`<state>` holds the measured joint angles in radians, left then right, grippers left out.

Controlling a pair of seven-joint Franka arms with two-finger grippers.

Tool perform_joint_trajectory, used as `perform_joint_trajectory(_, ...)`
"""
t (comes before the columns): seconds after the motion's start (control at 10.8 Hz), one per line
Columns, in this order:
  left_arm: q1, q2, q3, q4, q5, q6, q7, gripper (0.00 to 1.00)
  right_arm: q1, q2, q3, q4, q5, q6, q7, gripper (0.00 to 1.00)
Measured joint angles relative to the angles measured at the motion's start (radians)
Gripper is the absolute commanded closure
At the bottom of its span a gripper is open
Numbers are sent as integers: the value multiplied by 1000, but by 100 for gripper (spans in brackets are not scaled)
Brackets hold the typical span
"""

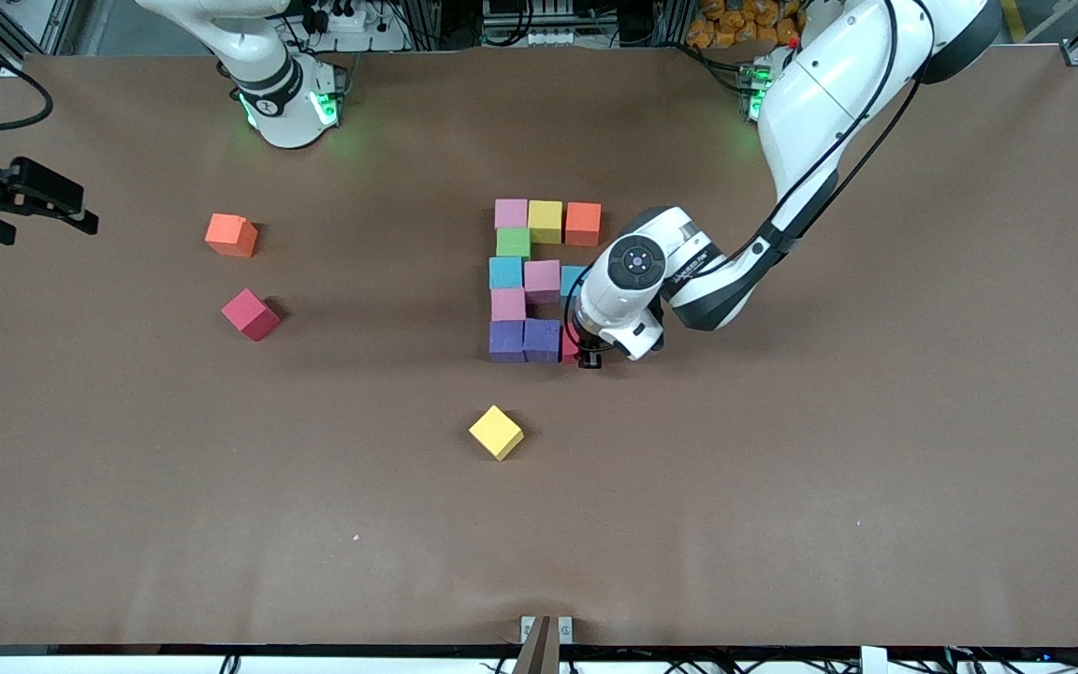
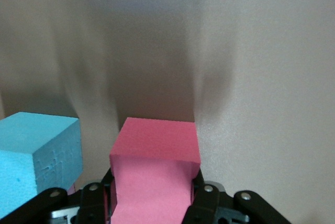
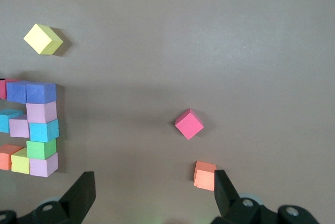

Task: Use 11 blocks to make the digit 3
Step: 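Place the red block next to the purple blocks and open the left gripper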

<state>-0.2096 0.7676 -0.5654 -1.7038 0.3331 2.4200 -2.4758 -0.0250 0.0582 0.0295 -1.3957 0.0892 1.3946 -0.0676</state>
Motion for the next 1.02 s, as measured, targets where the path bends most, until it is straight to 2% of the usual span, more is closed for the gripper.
perform_joint_trajectory(0.09, 0, 0, 0, 0, 0, 1, 0, 67, 1, 0, 0, 0, 0, 0, 0, 0)
perform_joint_trajectory(0.19, 0, 0, 0, 1, 0, 2, 0, 55, 0, 0, -2, 0, 0, 0, 0, 0)
perform_joint_trajectory(0.28, 0, 0, 0, 2, 0, 4, 0, 10, -2, 1, -4, -1, 0, 1, 0, 0)
perform_joint_trajectory(0.37, 0, 0, 0, 5, 0, 5, 0, 0, -2, 3, -4, -2, 0, 2, 0, 0)
perform_joint_trajectory(0.74, 0, -9, 0, 35, 12, 13, 2, 0, -1, 22, -4, -3, 0, 16, 0, 0)
perform_joint_trajectory(1.02, 7, -69, 1, 86, 19, 11, 48, 0, -2, 49, -7, -4, -1, 42, 0, 0)
